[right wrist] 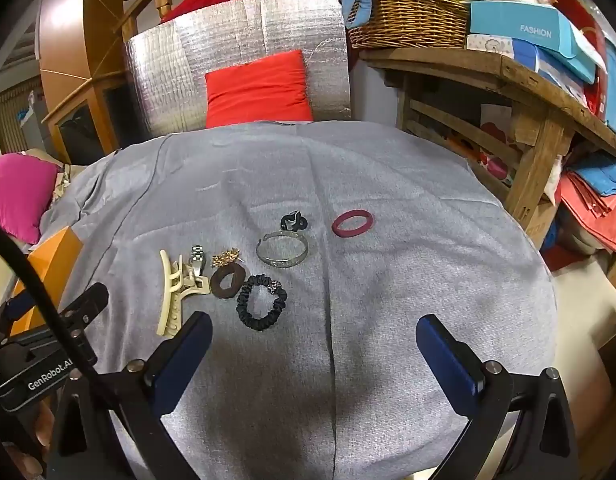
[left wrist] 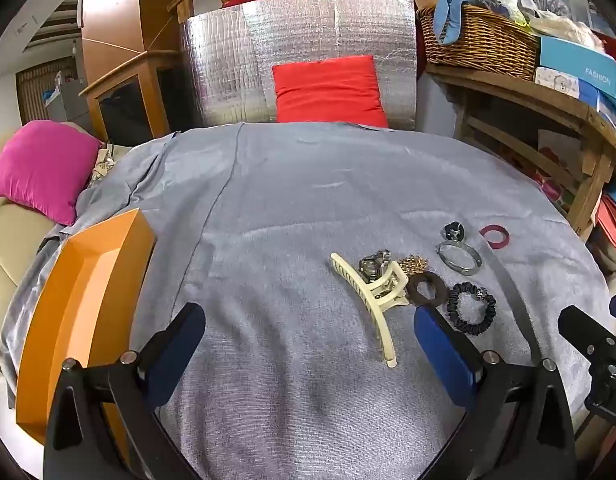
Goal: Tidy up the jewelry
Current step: 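Move both tools toward the jewelry on the gray cloth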
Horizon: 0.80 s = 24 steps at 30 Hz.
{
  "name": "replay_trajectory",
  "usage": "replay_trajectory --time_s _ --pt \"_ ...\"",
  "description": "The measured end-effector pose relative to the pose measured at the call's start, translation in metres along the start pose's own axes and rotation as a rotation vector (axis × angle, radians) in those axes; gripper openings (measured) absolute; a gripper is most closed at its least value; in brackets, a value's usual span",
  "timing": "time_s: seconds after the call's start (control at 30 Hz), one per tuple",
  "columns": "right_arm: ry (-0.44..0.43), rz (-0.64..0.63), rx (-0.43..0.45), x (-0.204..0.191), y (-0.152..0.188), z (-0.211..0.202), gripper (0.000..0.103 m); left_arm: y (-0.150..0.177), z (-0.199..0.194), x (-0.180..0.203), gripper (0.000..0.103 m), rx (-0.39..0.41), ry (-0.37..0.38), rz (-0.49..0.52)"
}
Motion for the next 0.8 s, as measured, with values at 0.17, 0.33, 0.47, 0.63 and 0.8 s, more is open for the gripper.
replay_trajectory --time_s 0.17,0.33,0.47,0.63,0.8 --pt "-0.002 -0.001 0.003 0.0002 -0.0002 -0.0002 0.103 -0.0003 -0.0015 -0.0015 0.103 -0.001 0.003 -0.001" --pt "-0.002 0.002 0.003 0.0007 -0.0001 -0.0001 0.103 -0.0003 -0.0035 -0.0010 0.103 -0.002 0.000 0.001" --pt "-0.001 0.001 0.005 0.0003 0.0001 -0.0005 0.103 0.0012 -0.0029 -0.0007 0.103 0.003 0.006 0.001" --pt "-0.002 0.002 0.006 0.0003 -0.0002 -0.0006 0.103 0.0004 -0.0001 -0.0014 0.103 0.004 0.009 -0.007" --pt "-0.003 0.001 0.007 -0.0003 -0.0002 -0.0013 0.103 0.0003 0.0000 -0.0017 0.103 0.003 0.009 -0.007"
Point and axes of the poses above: each gripper's, at about its wrist camera, not at the fingertips, and z roughly the way its jaws point, x to its right, y to its underside, the point moved 6 cm from there along z, roughly the way its jaws point, and after that the axes turned 13 degrees about -y, right-handed, at the moved point
